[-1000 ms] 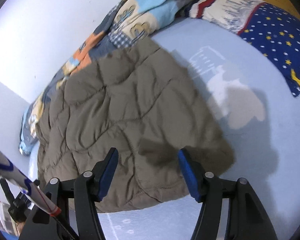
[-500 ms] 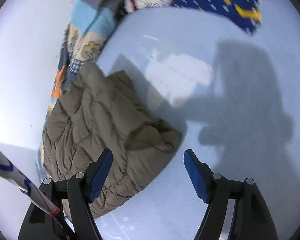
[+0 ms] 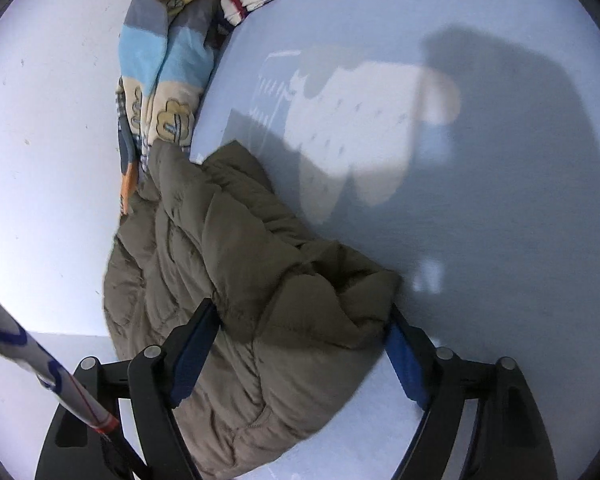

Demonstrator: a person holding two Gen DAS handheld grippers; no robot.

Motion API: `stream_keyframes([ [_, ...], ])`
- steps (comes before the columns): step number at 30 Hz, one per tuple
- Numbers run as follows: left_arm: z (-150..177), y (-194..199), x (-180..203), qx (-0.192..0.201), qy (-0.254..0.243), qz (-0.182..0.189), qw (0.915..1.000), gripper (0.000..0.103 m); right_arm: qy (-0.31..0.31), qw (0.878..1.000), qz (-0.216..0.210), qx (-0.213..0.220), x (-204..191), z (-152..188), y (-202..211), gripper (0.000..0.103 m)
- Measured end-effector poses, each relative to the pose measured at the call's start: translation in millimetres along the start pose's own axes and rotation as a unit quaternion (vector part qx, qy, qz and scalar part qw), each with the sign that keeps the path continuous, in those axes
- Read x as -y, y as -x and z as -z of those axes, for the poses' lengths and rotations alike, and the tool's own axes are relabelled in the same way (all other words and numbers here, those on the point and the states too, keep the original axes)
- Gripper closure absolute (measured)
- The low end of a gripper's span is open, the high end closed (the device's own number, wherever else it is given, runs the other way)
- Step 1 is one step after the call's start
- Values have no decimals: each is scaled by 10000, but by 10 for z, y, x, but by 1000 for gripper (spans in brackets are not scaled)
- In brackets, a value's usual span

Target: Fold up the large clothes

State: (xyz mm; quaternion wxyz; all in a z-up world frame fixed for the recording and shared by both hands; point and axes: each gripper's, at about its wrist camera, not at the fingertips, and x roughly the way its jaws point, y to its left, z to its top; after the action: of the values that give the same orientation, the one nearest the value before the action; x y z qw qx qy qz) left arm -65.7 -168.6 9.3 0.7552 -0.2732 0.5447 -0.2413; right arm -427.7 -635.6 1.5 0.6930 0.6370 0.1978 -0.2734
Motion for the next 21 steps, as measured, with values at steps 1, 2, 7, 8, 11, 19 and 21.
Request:
stream_keyframes([
  [1, 0, -4, 62, 89, -183, -93, 9997, 19, 164, 9998, 56, -29, -40, 11, -38, 22],
  [2, 12, 3, 111, 158, -359, -188, 9991, 26, 423, 9990, 163, 12, -106, 26, -46, 38],
  [7, 206, 123, 651, 756, -1888, -1179, 9720, 49, 2103, 9715, 974, 494, -645, 193, 74, 67],
  [8, 246, 149, 727, 845, -2084, -1279, 9659, 51, 2334, 9644, 1098, 585, -711, 240, 93, 69],
  [11, 309, 257, 832, 988, -2343, -1321, 9581, 53, 2974, 9408, 1387, 845, -915, 392, 160, 71],
  [19, 472, 712, 887, 1084, -2615, -1172, 9519, 55, 3533, 9210, 1232, 1082, -1161, 576, 530, 74],
  [21, 501, 826, 892, 1078, -2581, -1091, 9539, 55, 3521, 9230, 1140, 1055, -1167, 607, 646, 74],
])
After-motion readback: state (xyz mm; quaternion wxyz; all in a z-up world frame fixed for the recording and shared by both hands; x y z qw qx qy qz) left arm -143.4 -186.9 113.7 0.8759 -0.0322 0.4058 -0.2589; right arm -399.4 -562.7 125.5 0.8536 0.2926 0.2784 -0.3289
